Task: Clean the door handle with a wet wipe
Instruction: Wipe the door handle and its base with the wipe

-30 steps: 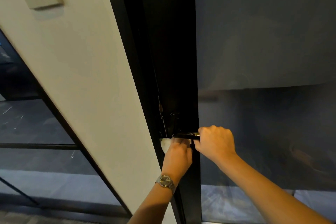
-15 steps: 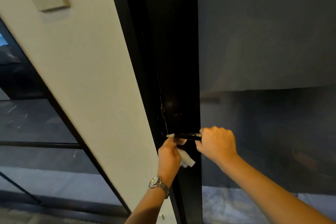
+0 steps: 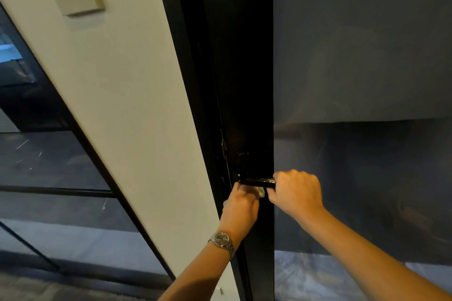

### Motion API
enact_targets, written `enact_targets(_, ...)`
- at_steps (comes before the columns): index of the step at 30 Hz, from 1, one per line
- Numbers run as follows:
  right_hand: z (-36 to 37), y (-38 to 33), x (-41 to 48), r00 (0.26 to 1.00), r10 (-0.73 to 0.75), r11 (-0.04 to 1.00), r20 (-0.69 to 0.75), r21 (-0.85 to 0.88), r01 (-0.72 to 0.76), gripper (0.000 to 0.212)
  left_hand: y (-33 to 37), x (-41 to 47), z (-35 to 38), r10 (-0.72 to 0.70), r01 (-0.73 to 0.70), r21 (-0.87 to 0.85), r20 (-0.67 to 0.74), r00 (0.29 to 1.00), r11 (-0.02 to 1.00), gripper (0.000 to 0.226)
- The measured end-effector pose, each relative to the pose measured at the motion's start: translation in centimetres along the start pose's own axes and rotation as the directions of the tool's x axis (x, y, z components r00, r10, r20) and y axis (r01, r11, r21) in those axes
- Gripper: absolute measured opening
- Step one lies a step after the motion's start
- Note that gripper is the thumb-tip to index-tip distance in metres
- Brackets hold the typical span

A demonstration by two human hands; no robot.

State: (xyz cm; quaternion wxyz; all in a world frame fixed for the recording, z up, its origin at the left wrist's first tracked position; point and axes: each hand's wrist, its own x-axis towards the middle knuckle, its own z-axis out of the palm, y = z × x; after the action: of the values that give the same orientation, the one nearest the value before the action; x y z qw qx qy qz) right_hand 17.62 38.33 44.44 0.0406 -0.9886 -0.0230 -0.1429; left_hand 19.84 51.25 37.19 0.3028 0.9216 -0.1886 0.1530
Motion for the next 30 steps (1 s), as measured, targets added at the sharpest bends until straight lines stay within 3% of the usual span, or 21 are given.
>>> enact_targets(2, -0.1, -0.1, -0.1, 1.000, -0.001, 1.000, 0.004, 0.001, 0.001, 0.030, -0.4, -0.1, -0.2, 0.116, -0.124, 0.072, 0.107, 0.988, 0.990, 0.021)
enact_targets(3, -0.1, -0.1, -0.2, 1.000, -0.004, 1.000, 0.004, -0.001, 0.004, 0.030, -0.8, 0.0, -0.3, 0.106, -0.116, 0.068, 0.137, 0.985, 0.991, 0.022)
enact_targets(6, 0.0, 0.0, -0.1, 1.000, -0.014, 1.000, 0.005, -0.004, 0.014, 0.030, -1.3, 0.2, -0.2, 0.039, -0.036, 0.103, -0.023, 0.999, 0.994, 0.020)
enact_targets(8, 0.1, 0.0, 0.0, 1.000, -0.007, 1.000, 0.007, -0.003, 0.007, 0.030, -0.7, 0.1, 0.4, 0.012, -0.007, 0.130, -0.039, 0.999, 0.992, 0.014)
enact_targets(11, 0.1, 0.0, -0.1, 1.000, 0.003, 1.000, 0.006, 0.005, -0.003, 0.030, -0.4, 0.5, 0.6, 0.213, -0.220, 0.221, 0.055, 0.976, 0.950, 0.008)
enact_targets(12, 0.1, 0.1, -0.1, 1.000, 0.001, 1.000, 0.005, 0.008, -0.001, 0.030, -0.3, 0.7, 0.1, 0.200, -0.224, 0.224, 0.125, 0.972, 0.949, 0.012)
enact_targets(13, 0.1, 0.1, -0.1, 1.000, -0.001, 1.000, 0.005, 0.008, 0.001, 0.030, -0.4, 0.9, -0.2, 0.173, -0.202, 0.203, 0.153, 0.973, 0.958, 0.017)
enact_targets(17, 0.0, 0.0, -0.1, 1.000, 0.002, 1.000, 0.011, 0.006, -0.002, 0.031, -0.6, 0.3, 0.2, 0.048, -0.051, 0.124, 0.026, 0.999, 0.991, 0.017)
enact_targets(20, -0.1, 0.0, -0.1, 1.000, -0.001, 1.000, 0.017, 0.013, 0.001, 0.033, -0.9, 0.2, 0.5, 0.155, -0.171, 0.141, 0.120, 0.981, 0.975, 0.019)
enact_targets(22, 0.0, 0.1, -0.1, 1.000, -0.002, 1.000, 0.014, 0.005, 0.002, 0.033, -1.5, 0.4, 0.1, 0.154, -0.172, 0.126, 0.143, 0.978, 0.977, 0.022)
enact_targets(25, 0.2, 0.0, -0.1, 1.000, -0.003, 1.000, 0.007, 0.001, 0.003, 0.030, -1.4, 0.1, 1.0, 0.010, -0.004, 0.101, -0.061, 0.998, 0.995, 0.021)
enact_targets(27, 0.2, 0.0, 0.0, 1.000, -0.002, 1.000, 0.002, 0.005, 0.002, 0.030, -0.6, -0.2, 1.8, -0.024, 0.031, 0.087, -0.083, 0.996, 0.996, 0.019)
enact_targets(30, 0.0, 0.0, -0.1, 1.000, -0.003, 1.000, 0.001, 0.003, 0.003, 0.033, -1.2, 0.0, 1.2, 0.164, -0.169, 0.154, 0.049, 0.985, 0.973, 0.018)
